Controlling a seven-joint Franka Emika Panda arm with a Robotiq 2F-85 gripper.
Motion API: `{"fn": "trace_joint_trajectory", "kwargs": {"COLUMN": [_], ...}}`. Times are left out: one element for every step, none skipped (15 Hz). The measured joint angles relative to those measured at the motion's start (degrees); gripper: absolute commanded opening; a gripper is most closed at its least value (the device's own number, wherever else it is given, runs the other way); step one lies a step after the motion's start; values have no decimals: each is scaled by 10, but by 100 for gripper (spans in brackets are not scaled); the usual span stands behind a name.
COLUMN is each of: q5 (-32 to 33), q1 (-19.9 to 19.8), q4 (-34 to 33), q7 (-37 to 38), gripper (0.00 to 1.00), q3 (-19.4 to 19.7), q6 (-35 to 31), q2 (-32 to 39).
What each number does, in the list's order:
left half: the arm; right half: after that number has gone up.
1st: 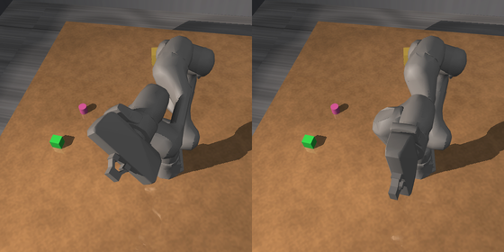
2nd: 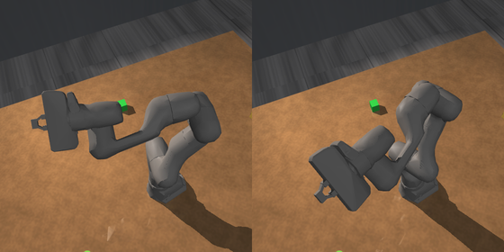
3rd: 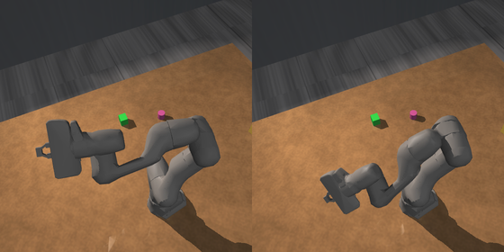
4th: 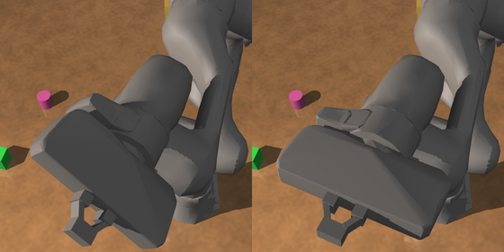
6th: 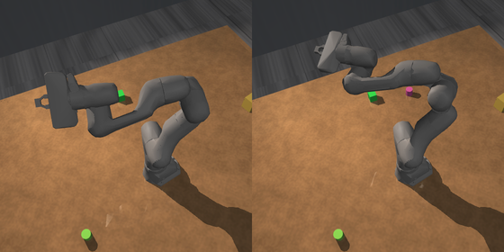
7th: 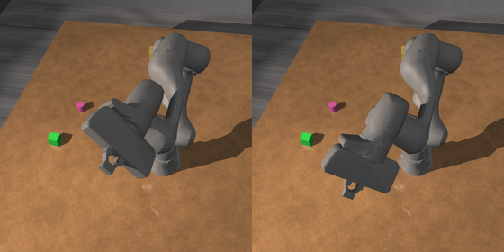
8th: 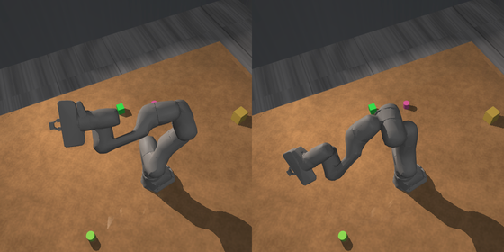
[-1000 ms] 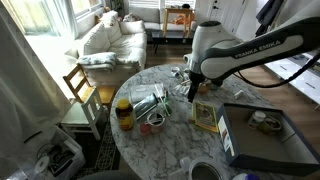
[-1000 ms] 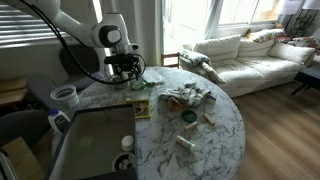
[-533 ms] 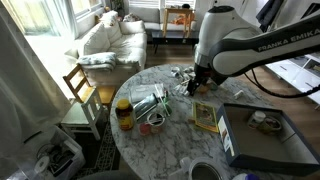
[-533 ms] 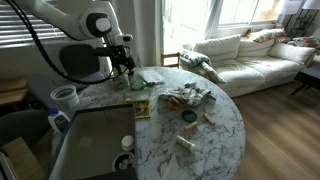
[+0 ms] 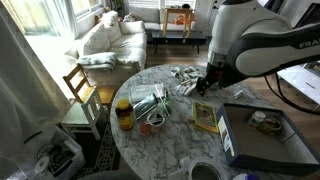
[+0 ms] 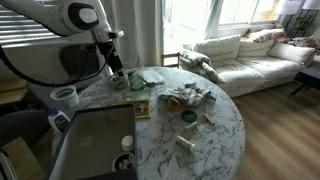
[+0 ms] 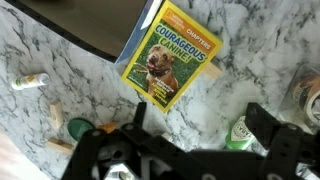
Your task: Pick up the wooden block and move forward on the table, slide the book a little to the right, put the wooden block in between the book pages
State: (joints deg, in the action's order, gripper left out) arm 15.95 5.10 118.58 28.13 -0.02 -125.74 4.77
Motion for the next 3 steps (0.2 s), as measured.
{"fn": "trace_joint_trajectory", "kwargs": {"q5": [0,0,0], "q1": [0,0,0], "q4": [3,4,4], "q7": [2,3,4], "gripper": [100,100,100], "q3": [0,0,0], "q6": [0,0,0], "q2": [-3,-3,-3]}}
